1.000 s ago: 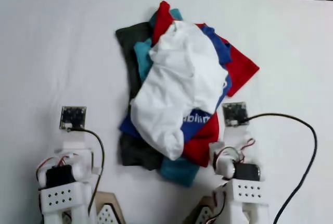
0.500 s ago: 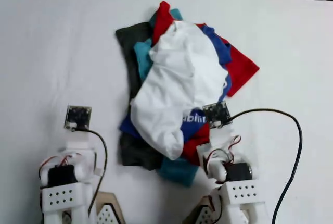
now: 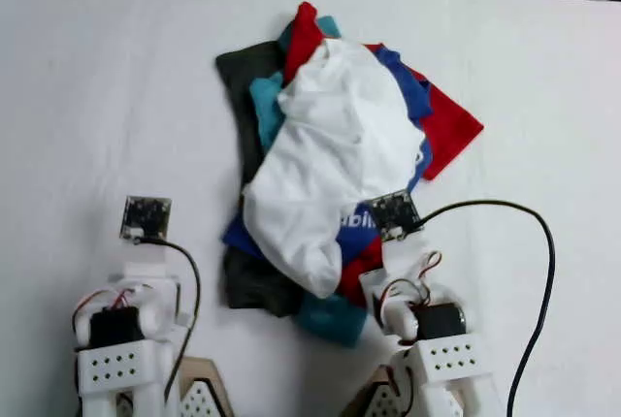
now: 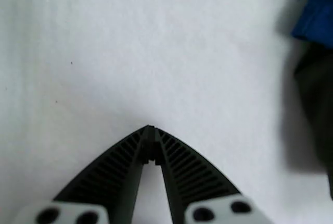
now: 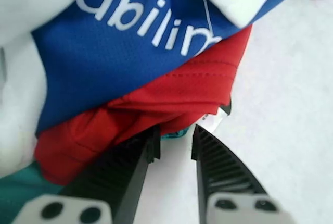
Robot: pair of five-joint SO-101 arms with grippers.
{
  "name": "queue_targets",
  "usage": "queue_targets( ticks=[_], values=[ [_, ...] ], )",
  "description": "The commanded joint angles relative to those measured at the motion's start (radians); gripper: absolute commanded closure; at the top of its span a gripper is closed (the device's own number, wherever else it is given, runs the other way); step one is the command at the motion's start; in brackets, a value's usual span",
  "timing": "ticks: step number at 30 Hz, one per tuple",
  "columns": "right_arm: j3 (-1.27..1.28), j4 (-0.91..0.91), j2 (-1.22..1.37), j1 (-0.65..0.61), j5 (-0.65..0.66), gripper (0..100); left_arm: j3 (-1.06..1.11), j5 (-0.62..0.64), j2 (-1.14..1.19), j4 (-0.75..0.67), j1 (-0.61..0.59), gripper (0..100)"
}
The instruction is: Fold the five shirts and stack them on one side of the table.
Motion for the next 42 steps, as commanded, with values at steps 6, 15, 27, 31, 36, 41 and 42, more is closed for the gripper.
queue_targets(
  ticks=[6, 15, 27, 31, 36, 41, 42],
  values=[
    [-0.014, -0.050, -0.012, -0.031, 0.009, 88.1, -0.061, -0.212, -0.005, -0.249, 0.014, 98],
    [-0.353, -0.088, 0.001, 0.093, 0.227, 81.0, -0.266, -0.210, 0.018, -0.267, 0.173, 93],
    [-0.686, 0.246, 0.232, 0.228, 0.235, 71.4, -0.878, -0.137, 1.039, -0.192, 0.307, 71],
    [-0.695, 0.314, 0.268, 0.278, 0.262, 71.4, -1.282, -0.133, 1.467, 0.060, 0.394, 71],
    [-0.700, 0.383, 0.249, 0.364, 0.336, 71.3, -1.704, -0.100, 1.784, 0.279, 0.479, 71],
    [-0.697, 0.423, 0.219, 0.460, 0.411, 71.3, -1.969, -0.103, 1.870, 0.407, 0.565, 71],
    [-0.697, 0.427, 0.214, 0.473, 0.420, 71.3, -2.011, -0.104, 1.872, 0.433, 0.574, 71]
  ],
)
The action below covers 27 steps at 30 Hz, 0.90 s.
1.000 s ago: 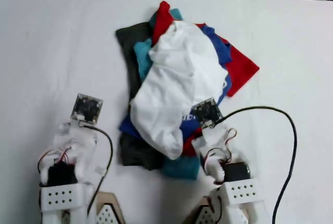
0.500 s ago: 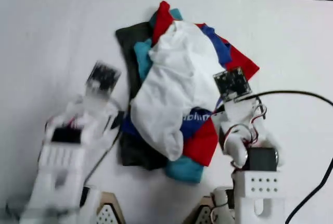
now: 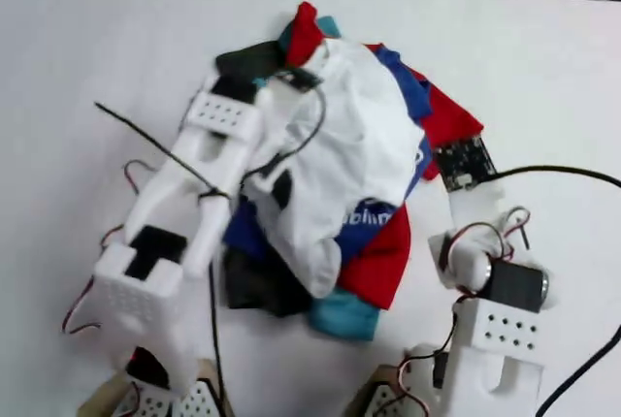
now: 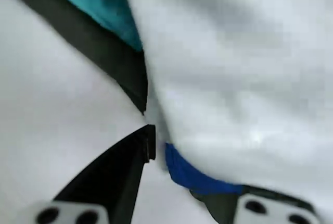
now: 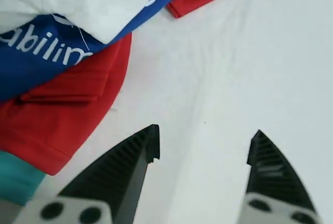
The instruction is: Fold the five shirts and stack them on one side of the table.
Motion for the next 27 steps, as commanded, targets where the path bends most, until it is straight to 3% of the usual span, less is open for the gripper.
queue_targets(
  ticks=[1, 6, 15, 21, 23, 26, 27],
  values=[
    [-0.046, 0.021, -0.030, 0.051, 0.040, 71.3, -0.208, -0.002, 0.000, 0.097, 0.044, 71],
    [-0.046, 0.039, -0.064, 0.082, 0.058, 71.3, -0.406, -0.025, 0.005, 0.218, 0.051, 71],
    [-0.049, 0.076, -0.108, 0.079, 0.058, 71.3, -0.202, -0.029, 0.206, 0.063, 0.064, 71],
    [-0.049, 0.084, -0.145, 0.077, 0.058, 71.3, -0.206, -0.071, 0.339, 0.086, 0.063, 72],
    [-0.048, 0.085, -0.150, 0.077, 0.058, 71.3, -0.206, -0.080, 0.341, 0.104, 0.055, 78],
    [-0.048, 0.090, -0.151, 0.077, 0.058, 71.3, -0.206, -0.080, 0.341, 0.121, 0.011, 98],
    [-0.048, 0.090, -0.151, 0.077, 0.057, 71.3, -0.205, -0.078, 0.341, 0.123, -0.017, 99]
  ],
)
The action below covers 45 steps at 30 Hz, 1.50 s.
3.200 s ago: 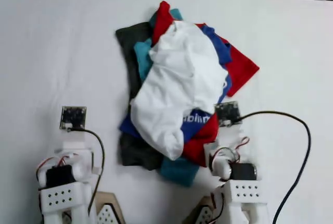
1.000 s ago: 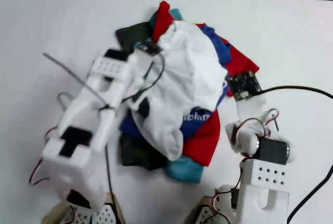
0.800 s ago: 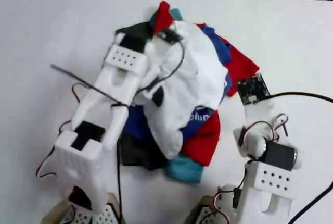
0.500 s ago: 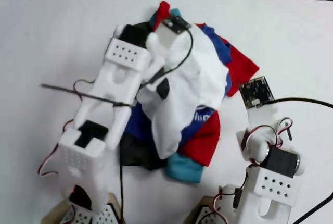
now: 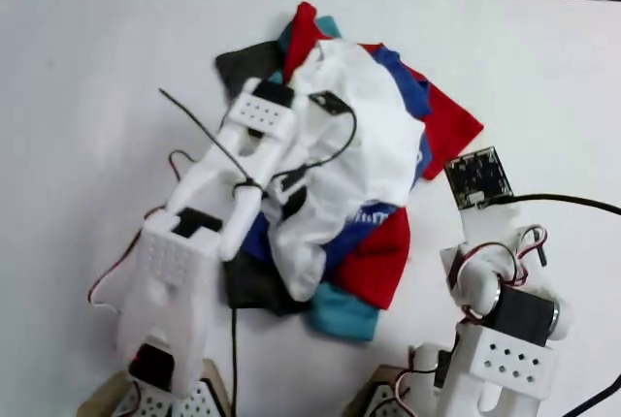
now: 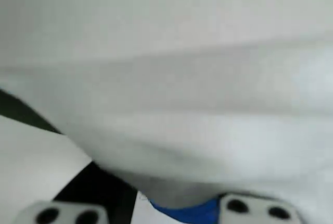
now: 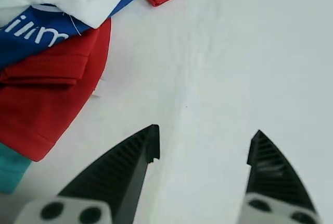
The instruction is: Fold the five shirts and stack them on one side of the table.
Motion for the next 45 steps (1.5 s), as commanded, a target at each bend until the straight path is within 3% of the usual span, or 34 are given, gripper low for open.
queue_targets(
  ticks=[1, 5, 10, 20, 26, 30, 34, 38, 41, 45],
  values=[
    [-0.048, 0.008, -0.010, 0.005, 0.003, 71.3, 0.012, -0.006, 0.005, 0.015, -0.103, 96],
    [-0.044, 0.002, -0.010, 0.005, -0.002, 71.4, -0.018, 0.028, -0.014, 0.031, -0.295, 98],
    [-0.025, -0.008, -0.004, 0.004, -0.005, 71.5, -0.159, 0.031, -0.144, 0.044, -0.641, 98],
    [0.187, -0.199, -0.005, -0.002, -0.005, 71.5, -0.394, -0.034, -0.459, 0.063, -1.208, 98],
    [0.198, -0.199, -0.002, -0.206, -0.017, 71.4, -0.392, -0.051, -0.471, 0.055, -1.433, 98],
    [0.196, -0.200, -0.001, -0.346, -0.100, 71.3, -0.392, -0.210, -0.436, 0.109, -1.456, 96],
    [0.198, -0.199, -0.001, -0.412, -0.110, 69.8, -0.392, -0.325, -0.405, 0.155, -1.425, 81],
    [0.199, -0.200, -0.001, -0.417, -0.110, 61.1, -0.433, -0.339, -0.420, 0.153, -1.355, 70],
    [0.201, -0.200, -0.001, -0.417, -0.109, 59.4, -0.469, -0.331, -0.488, 0.155, -1.252, 69],
    [0.201, -0.200, -0.001, -0.410, -0.109, 59.4, -0.357, -0.264, -0.586, 0.155, -0.987, 69]
  ],
)
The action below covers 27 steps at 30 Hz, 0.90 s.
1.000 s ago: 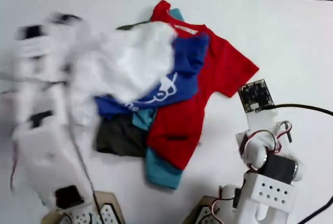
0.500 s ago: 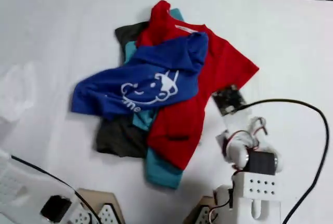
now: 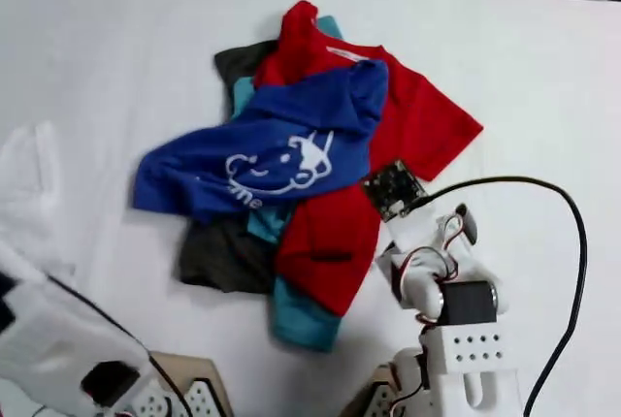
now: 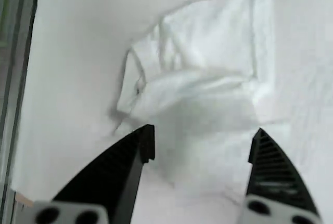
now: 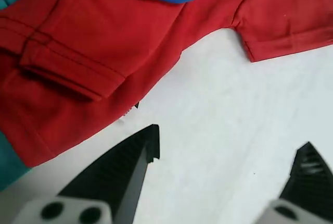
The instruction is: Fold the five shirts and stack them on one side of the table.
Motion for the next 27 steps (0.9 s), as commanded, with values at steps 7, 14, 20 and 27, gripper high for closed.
queue_targets(
  ticks=[7, 14, 20, 27],
  values=[
    [-0.006, -0.016, -0.002, 0.134, 0.000, 59.4, 0.516, 0.150, -0.103, -0.101, 0.750, 69],
    [-0.006, -0.012, -0.004, 0.375, 0.173, 59.4, 0.705, 0.195, -0.095, -0.307, 1.051, 69],
    [-0.006, -0.012, -0.007, 0.487, 0.247, 59.4, 0.892, 0.190, -0.054, -0.479, 1.180, 69],
    [-0.011, 0.018, -0.010, 0.483, 0.242, 59.4, 0.825, 0.193, 0.296, -0.437, 1.200, 69]
  ],
)
